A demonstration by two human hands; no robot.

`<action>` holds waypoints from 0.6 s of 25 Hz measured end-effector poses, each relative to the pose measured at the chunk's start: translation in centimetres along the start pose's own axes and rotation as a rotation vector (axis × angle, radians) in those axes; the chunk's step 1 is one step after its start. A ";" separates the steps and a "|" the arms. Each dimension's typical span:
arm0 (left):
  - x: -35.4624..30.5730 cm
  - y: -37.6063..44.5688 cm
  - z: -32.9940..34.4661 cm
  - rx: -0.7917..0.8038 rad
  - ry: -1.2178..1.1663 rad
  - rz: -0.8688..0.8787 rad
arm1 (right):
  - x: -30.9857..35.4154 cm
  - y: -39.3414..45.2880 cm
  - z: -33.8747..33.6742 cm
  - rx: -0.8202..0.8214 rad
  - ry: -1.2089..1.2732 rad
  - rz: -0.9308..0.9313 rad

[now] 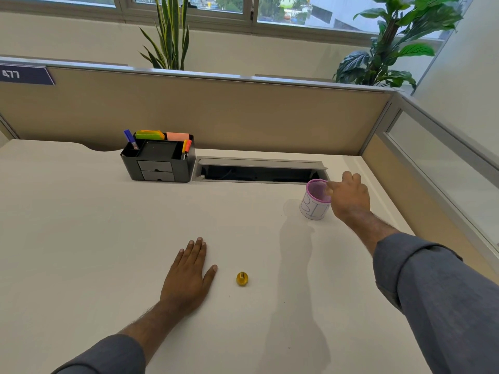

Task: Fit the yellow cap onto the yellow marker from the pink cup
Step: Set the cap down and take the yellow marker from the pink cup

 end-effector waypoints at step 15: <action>-3.2 -0.2 -2.0 -0.030 -0.190 0.158 | -2.3 -2.2 3.8 0.009 1.329 0.433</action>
Point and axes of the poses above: each hand's wrist, its own y-axis towards the middle knuckle, its own z-axis out of the palm, x = y × z, the point moved 6 cm from there along y, towards the middle knuckle, and after that the axes turned 8 degrees about y, right-handed, at the moved point
